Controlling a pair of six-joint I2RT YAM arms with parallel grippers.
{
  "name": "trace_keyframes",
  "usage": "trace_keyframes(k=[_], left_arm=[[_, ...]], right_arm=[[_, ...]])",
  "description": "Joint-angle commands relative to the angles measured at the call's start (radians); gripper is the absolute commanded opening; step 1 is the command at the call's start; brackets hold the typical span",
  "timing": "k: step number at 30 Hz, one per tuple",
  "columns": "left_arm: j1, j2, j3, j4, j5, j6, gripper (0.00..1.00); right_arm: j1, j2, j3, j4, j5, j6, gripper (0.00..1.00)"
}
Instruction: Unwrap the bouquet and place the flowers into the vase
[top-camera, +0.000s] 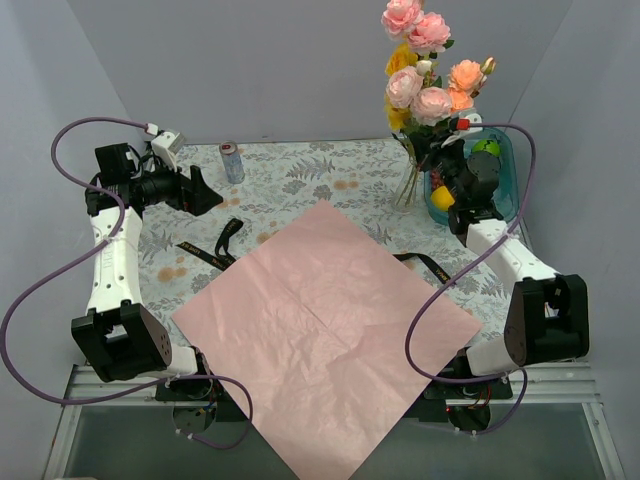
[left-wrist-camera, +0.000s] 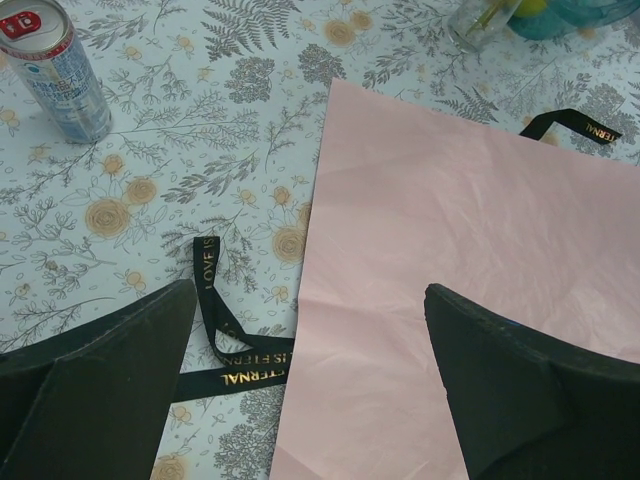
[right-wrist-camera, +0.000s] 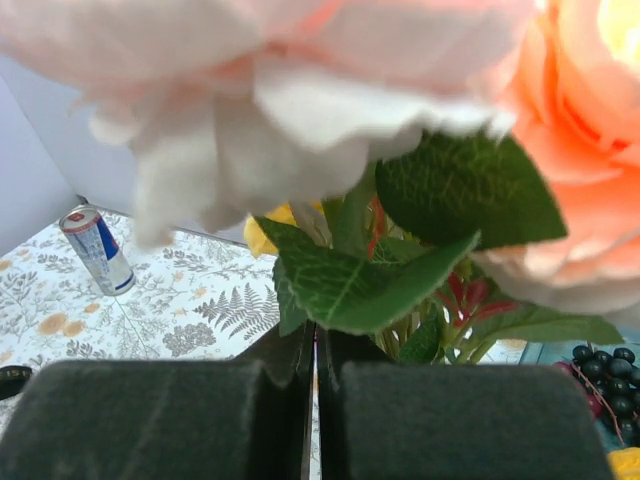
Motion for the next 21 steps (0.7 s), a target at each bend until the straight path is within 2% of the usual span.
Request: trace_keyframes(k=[1, 9, 11, 13, 14, 16, 17, 19, 21], left_arm=[[0.009, -0.038, -0.018, -0.007, 0.009, 0.017, 0.98], [0.012, -0.057, -0.019, -0.003, 0.030, -0.003, 0.98], [0.014, -0.061, -0.016, 0.008, 0.036, -0.019, 0.98], [0.014, -0.068, -0.009, 0.014, 0.032, -0.037, 0.98], [0.012, -0.071, 0.002, 0.010, 0.021, -0.040, 0.98], [0.012, -0.080, 0.004, -0.006, 0.009, -0.042, 0.98], [0.012, -0.095, 0.002, -0.010, 0.001, -0.043, 0.98], [0.012, -0.115, -0.015, -0.012, -0.003, -0.060, 0.98], [0.014, -0.140, -0.060, 0.011, -0.014, -0.075, 0.98]], right_arm=[[-0.004, -0.012, -0.031, 0.074, 0.044, 0.000, 0.01], [0.000, -0.018, 0.001, -0.092, -0.027, -0.005, 0.01], [0.009, -0.047, 0.004, -0.167, -0.009, -0.022, 0.07], [0.031, -0.077, 0.000, -0.211, 0.002, -0.046, 0.18], [0.037, -0.091, -0.003, -0.259, 0.013, -0.050, 0.31], [0.063, -0.149, -0.035, -0.293, 0.014, -0.054, 0.46], [0.074, -0.171, -0.055, -0.320, 0.026, -0.053, 0.59], [0.131, -0.238, -0.094, -0.359, 0.072, -0.042, 0.70], [0.219, -0.269, -0.092, -0.473, 0.164, -0.022, 0.90]])
